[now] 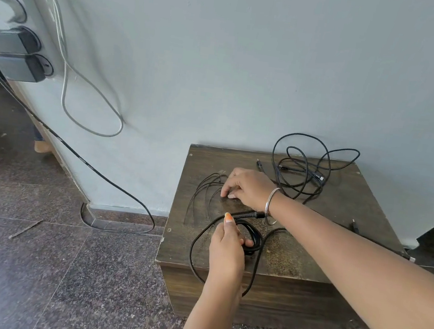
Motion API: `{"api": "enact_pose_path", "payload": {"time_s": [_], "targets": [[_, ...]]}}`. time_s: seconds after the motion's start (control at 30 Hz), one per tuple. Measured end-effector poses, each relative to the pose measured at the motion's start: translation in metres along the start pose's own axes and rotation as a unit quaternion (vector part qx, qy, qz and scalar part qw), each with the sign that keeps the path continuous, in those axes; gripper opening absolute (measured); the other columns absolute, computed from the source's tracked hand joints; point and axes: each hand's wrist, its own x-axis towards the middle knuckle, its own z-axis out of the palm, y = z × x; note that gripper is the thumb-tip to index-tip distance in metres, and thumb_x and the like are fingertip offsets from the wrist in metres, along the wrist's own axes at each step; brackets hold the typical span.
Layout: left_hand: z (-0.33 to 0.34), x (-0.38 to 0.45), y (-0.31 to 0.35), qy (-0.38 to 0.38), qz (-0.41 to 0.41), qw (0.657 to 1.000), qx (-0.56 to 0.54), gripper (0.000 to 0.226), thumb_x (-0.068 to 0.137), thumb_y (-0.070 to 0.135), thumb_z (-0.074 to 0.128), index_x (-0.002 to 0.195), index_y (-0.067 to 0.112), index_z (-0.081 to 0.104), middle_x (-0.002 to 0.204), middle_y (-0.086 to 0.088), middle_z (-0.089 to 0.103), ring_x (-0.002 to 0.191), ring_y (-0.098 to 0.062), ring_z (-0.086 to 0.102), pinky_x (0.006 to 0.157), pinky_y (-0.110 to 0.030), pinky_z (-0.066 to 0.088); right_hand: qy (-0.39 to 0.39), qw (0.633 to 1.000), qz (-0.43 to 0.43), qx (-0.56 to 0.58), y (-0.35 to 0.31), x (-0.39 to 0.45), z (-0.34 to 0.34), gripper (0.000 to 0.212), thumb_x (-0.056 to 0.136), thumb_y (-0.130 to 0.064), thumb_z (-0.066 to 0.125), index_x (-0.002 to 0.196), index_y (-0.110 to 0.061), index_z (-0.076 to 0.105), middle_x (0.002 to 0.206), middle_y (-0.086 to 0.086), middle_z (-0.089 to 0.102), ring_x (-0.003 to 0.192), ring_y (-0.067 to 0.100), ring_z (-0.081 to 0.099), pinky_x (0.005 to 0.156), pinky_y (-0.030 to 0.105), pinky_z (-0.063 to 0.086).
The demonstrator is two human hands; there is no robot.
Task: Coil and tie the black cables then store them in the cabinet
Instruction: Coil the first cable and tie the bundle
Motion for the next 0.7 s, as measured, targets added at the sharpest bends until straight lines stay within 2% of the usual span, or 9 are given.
{"api": "enact_pose_path", "payload": {"time_s": [0.13,0.37,0.5,0.7], "targets": [[-0.001,-0.001,0.000,-0.012,0.006,1.000,0.014,0.045,0.101,0.042,0.030,0.066,0.016,0.042,0.044,0.011,0.049,0.068,-0.018,0.048,0.062,-0.031,0.030,0.012,1.000,-0.002,0.003,0.002,-0.001,0.000,0.012,0.085,-0.014,0.066,0.087,-0.023,0.074,0.101,-0.002,0.061,0.082,0.010,0.056,0.072,0.023,0.038],[-0.002,-0.002,0.000,-0.030,0.000,0.999,0.022,0.043,0.100,0.043,0.030,0.069,0.016,0.044,0.066,-0.002,0.048,0.064,-0.015,0.050,0.061,-0.030,0.031,0.029,0.999,-0.007,-0.016,-0.001,-0.013,-0.012,0.015,0.089,-0.012,0.060,0.087,-0.021,0.072,0.105,-0.005,0.058,0.079,0.008,0.050,0.069,0.025,0.038],[-0.001,-0.004,0.001,-0.043,0.004,0.999,0.017,0.043,0.100,0.044,0.031,0.070,0.017,0.044,0.065,-0.001,0.047,0.065,-0.016,0.051,0.064,-0.031,0.033,0.052,0.997,0.028,-0.040,-0.001,-0.026,-0.024,0.015,0.090,-0.013,0.058,0.089,-0.021,0.070,0.109,-0.004,0.061,0.088,0.014,0.058,0.073,0.029,0.046],[-0.004,-0.005,0.002,-0.045,0.016,0.999,0.005,0.043,0.100,0.045,0.032,0.068,0.018,0.042,0.061,0.003,0.044,0.069,-0.018,0.054,0.069,-0.033,0.035,0.118,0.986,0.096,-0.065,-0.002,-0.069,-0.047,0.013,0.091,-0.018,0.057,0.094,-0.024,0.069,0.097,-0.004,0.066,0.083,0.013,0.059,0.070,0.027,0.046]]}}
